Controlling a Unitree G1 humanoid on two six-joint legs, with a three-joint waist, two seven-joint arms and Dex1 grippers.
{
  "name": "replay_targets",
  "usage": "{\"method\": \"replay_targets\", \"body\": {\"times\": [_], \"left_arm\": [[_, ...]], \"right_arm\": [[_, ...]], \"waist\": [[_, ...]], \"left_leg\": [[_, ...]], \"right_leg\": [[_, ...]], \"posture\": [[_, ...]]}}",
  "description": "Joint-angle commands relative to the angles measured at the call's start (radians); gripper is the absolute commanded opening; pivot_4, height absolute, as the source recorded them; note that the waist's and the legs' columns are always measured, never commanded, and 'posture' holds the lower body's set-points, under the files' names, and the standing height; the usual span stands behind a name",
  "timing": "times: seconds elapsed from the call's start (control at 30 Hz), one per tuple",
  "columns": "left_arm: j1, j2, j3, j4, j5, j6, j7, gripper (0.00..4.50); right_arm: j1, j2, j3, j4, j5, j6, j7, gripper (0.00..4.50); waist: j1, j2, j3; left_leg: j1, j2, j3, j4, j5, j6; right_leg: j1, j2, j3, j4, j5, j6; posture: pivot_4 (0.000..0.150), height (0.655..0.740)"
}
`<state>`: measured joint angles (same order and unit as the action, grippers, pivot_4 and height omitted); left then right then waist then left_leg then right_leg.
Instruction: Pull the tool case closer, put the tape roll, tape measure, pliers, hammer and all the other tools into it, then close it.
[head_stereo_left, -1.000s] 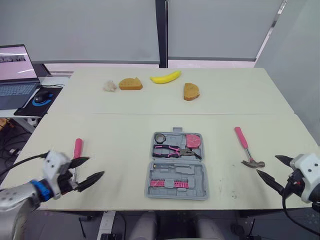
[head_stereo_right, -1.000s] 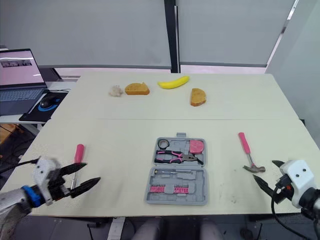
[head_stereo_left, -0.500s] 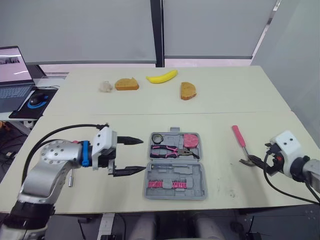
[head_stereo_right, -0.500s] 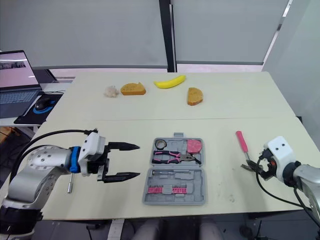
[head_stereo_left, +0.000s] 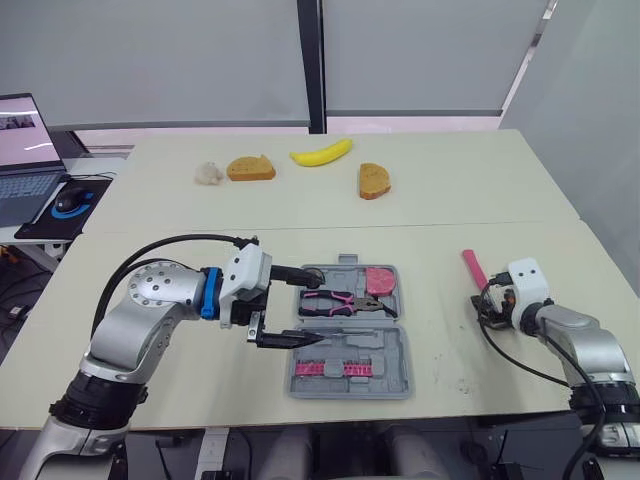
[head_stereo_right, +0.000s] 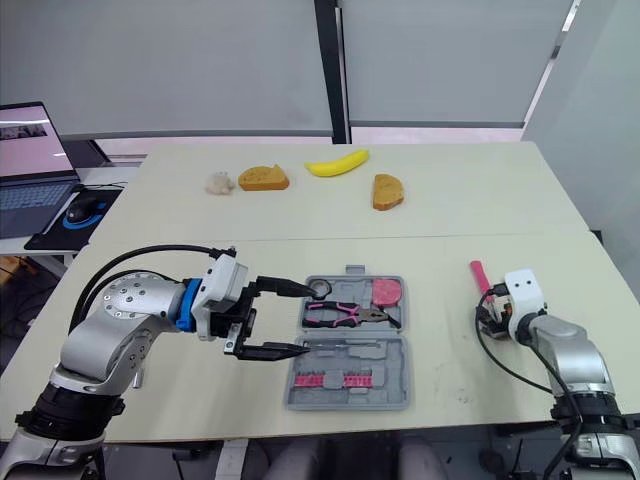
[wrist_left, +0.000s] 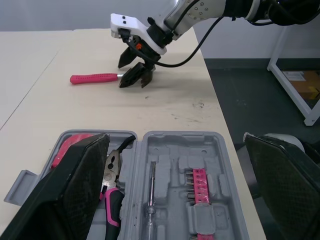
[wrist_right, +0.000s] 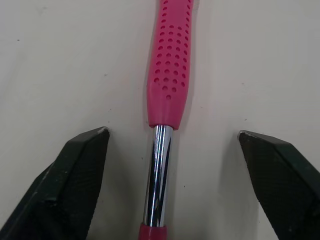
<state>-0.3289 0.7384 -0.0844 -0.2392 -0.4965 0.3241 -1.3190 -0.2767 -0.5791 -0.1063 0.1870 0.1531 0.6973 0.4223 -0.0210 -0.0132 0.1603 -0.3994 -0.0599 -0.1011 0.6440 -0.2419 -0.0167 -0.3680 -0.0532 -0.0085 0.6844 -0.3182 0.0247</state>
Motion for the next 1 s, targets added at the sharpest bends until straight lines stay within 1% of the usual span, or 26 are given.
{"method": "replay_targets", "body": {"times": [0.03, 0.1, 0.13, 0.17, 0.43, 0.5, 0.67, 0.87, 1.0], "left_arm": [[-0.003, 0.004, 0.002, -0.036, -0.004, -0.006, 0.003, 4.50], [0.001, 0.007, 0.005, -0.038, -0.006, -0.007, 0.001, 4.50], [0.003, 0.008, 0.007, -0.039, -0.007, -0.009, -0.001, 4.50], [0.005, 0.012, 0.007, -0.038, -0.007, -0.009, -0.005, 4.50], [0.012, 0.030, 0.015, -0.028, 0.001, -0.025, -0.023, 4.50], [0.017, 0.036, 0.018, -0.026, 0.003, -0.030, -0.025, 4.50], [0.038, 0.058, 0.037, -0.015, 0.015, -0.046, -0.027, 4.50], [0.131, 0.151, 0.092, 0.034, 0.076, -0.135, -0.041, 4.50], [0.200, 0.193, 0.145, 0.042, 0.082, -0.136, -0.020, 4.50]], "right_arm": [[-0.009, -0.004, -0.022, -0.006, 0.014, 0.008, 0.015, 3.18], [-0.004, 0.001, -0.025, -0.015, 0.026, 0.024, 0.023, 2.54], [-0.003, 0.004, -0.029, -0.015, 0.032, 0.031, 0.022, 2.38], [-0.001, 0.004, -0.028, -0.014, 0.031, 0.030, 0.020, 2.11], [0.033, 0.012, -0.044, -0.059, 0.042, 0.045, 0.012, 0.49], [0.044, 0.013, -0.048, -0.074, 0.044, 0.046, 0.014, 0.21], [0.079, -0.026, -0.028, -0.151, 0.033, 0.012, 0.056, 0.21], [0.139, -0.226, 0.134, -0.394, -0.070, -0.125, 0.230, 0.21], [0.119, -0.346, 0.231, -0.580, -0.079, -0.152, 0.380, 0.21]], "waist": [[-0.002, 0.000, 0.000], [-0.002, 0.000, 0.000], [-0.002, 0.000, 0.000], [-0.002, 0.000, 0.000], [-0.003, 0.000, 0.000], [-0.004, 0.000, 0.000], [-0.005, 0.000, 0.000], [-0.011, 0.005, 0.003], [-0.013, 0.005, 0.003]], "left_leg": [[0.000, 0.000, 0.000, 0.000, 0.000, 0.000], [0.000, 0.000, 0.000, 0.000, 0.000, 0.000], [0.000, 0.000, 0.000, 0.000, 0.000, 0.000], [0.000, 0.000, 0.000, 0.000, 0.000, 0.000], [0.000, 0.000, 0.000, 0.000, 0.000, 0.000], [0.000, 0.000, 0.000, 0.000, 0.000, 0.000], [0.000, 0.000, -0.001, 0.000, 0.000, 0.000], [0.000, 0.000, 0.000, 0.000, 0.000, 0.000], [0.000, 0.002, 0.000, -0.001, 0.000, 0.000]], "right_leg": [[0.000, 0.000, 0.000, 0.000, 0.000, 0.000], [0.000, 0.000, 0.000, 0.000, 0.000, 0.000], [0.000, 0.000, 0.000, 0.000, 0.000, 0.000], [0.000, 0.000, 0.000, 0.000, 0.000, 0.000], [0.000, 0.000, 0.000, 0.000, 0.000, 0.000], [0.000, 0.000, 0.000, 0.000, 0.000, 0.000], [0.000, 0.000, 0.000, 0.000, 0.000, 0.000], [-0.002, 0.000, 0.001, 0.001, 0.000, 0.000], [-0.002, 0.001, 0.000, 0.002, 0.000, 0.000]], "posture": [[0.150, 0.7361], [0.150, 0.7361], [0.150, 0.7361], [0.150, 0.7361], [0.150, 0.7361], [0.150, 0.7361], [0.150, 0.7361], [0.150, 0.7361], [0.150, 0.7361]]}}
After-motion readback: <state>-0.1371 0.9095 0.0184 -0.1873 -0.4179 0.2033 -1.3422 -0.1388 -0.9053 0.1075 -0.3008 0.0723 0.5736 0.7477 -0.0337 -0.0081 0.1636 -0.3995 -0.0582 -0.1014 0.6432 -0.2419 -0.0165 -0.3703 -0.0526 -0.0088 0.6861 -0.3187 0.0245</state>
